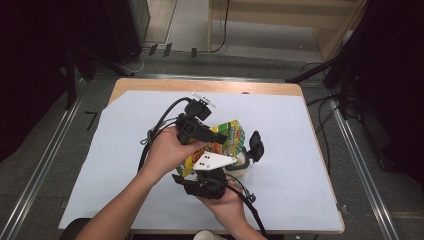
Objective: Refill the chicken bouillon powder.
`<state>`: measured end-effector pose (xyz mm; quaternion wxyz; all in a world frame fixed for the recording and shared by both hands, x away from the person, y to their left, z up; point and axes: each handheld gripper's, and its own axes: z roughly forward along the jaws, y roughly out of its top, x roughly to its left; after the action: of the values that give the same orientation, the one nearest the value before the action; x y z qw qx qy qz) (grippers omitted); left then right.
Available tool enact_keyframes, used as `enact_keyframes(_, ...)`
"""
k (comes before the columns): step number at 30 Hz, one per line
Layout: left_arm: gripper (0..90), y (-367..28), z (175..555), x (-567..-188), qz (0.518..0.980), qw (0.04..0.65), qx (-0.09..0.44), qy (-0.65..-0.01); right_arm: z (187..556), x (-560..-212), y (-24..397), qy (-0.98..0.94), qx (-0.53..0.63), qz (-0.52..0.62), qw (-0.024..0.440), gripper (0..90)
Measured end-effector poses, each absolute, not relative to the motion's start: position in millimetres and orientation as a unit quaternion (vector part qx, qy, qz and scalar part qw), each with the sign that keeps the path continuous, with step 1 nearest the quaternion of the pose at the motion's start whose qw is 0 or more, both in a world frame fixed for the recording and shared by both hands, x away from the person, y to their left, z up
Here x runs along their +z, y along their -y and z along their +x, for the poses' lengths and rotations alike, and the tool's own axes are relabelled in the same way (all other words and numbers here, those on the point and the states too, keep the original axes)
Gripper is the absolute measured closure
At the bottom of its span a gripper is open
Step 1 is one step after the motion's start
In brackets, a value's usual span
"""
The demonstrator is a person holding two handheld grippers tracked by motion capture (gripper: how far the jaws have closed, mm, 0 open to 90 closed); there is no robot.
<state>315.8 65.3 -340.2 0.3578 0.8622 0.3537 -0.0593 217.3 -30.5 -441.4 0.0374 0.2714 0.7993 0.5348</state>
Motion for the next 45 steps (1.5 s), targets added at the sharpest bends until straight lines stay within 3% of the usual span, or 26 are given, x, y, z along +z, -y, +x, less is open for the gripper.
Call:
enact_keyframes(18,71.8,-68.9,322.3,-342.1,0.853,0.362,-0.085,-0.366,217.5,-437.0,31.5,-0.809,0.524,0.262,0.051,62.9)
enact_keyframes(36,71.1,-58.0,337.5,-341.4,0.859,0.334,-0.099,-0.376,229.7,-433.0,37.8,-0.805,0.524,0.279,0.011,61.8)
enact_keyframes(45,71.1,-55.6,338.0,-344.5,0.860,0.338,-0.095,-0.369,230.4,-437.0,38.9,-0.806,0.520,0.281,0.020,60.6)
